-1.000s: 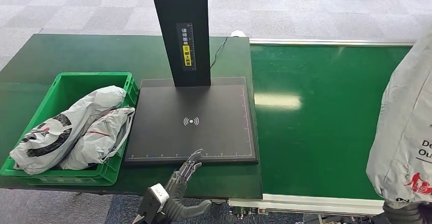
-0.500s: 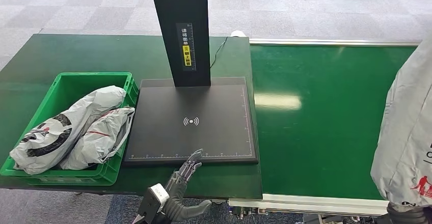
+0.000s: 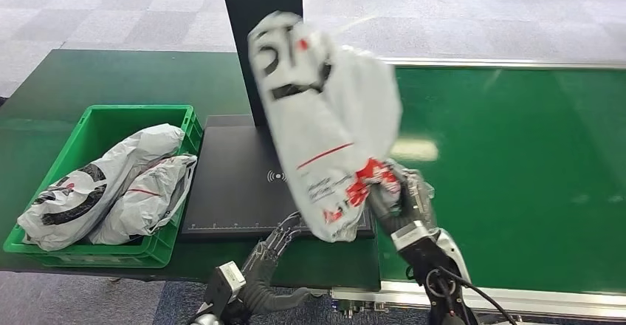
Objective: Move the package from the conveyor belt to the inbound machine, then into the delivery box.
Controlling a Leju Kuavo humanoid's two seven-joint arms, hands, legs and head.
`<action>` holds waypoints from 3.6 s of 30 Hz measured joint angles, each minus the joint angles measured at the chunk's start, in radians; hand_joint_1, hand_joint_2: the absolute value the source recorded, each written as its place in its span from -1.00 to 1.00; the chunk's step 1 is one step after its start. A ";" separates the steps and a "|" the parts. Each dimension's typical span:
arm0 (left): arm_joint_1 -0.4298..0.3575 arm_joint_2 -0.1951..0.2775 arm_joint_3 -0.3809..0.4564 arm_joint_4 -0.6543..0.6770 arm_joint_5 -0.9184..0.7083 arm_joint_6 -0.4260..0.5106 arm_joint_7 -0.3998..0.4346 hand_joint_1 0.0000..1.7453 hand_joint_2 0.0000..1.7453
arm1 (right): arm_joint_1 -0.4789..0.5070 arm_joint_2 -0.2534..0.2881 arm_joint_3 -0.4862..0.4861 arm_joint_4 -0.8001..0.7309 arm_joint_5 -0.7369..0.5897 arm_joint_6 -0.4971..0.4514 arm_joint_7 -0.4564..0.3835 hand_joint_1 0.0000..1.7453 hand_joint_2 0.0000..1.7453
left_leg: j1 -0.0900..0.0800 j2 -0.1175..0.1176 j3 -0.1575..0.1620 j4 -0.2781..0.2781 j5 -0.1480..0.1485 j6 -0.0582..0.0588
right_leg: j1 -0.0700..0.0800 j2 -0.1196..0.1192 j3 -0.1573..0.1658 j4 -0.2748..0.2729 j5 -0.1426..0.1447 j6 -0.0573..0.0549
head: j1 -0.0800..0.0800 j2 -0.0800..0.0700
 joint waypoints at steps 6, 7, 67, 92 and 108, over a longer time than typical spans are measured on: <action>-0.021 0.002 0.014 0.047 -0.001 -0.006 -0.010 -1.00 1.00 | -0.022 -0.018 0.088 0.144 0.041 0.059 -0.015 1.00 1.00 | 0.000 -0.001 -0.004 0.000 0.000 0.000 | 0.000 -0.002 -0.004 0.000 -0.001 0.000 | 0.000 0.000; -0.022 0.003 0.015 0.051 -0.001 -0.006 -0.010 -1.00 1.00 | -0.025 -0.020 0.093 0.154 0.040 0.064 -0.016 1.00 1.00 | 0.000 -0.001 -0.004 0.000 0.000 0.000 | 0.000 -0.002 -0.004 0.000 -0.001 0.000 | 0.000 0.000; 0.267 0.017 0.259 -0.548 -0.255 0.513 0.085 -1.00 1.00 | 0.366 0.099 0.008 -0.218 -0.017 -0.196 0.007 -1.00 1.00 | 0.000 -0.001 -0.002 -0.001 -0.002 -0.001 | 0.000 -0.002 -0.002 0.000 -0.003 -0.001 | 0.000 0.000; 0.149 0.024 0.189 -0.511 -0.471 0.523 0.196 -1.00 1.00 | 0.374 0.132 -0.022 -0.243 0.002 -0.177 -0.002 -1.00 1.00 | 0.000 -0.001 -0.001 0.000 -0.002 -0.001 | 0.000 -0.002 -0.001 0.000 -0.003 -0.001 | 0.000 0.000; -0.292 -0.006 -0.031 0.190 -0.465 0.395 0.236 -1.00 1.00 | 0.275 0.133 -0.029 -0.199 -0.025 -0.139 -0.016 -1.00 1.00 | -0.001 0.000 -0.001 0.000 -0.001 0.000 | 0.000 -0.001 -0.001 0.000 -0.001 0.000 | 0.000 0.000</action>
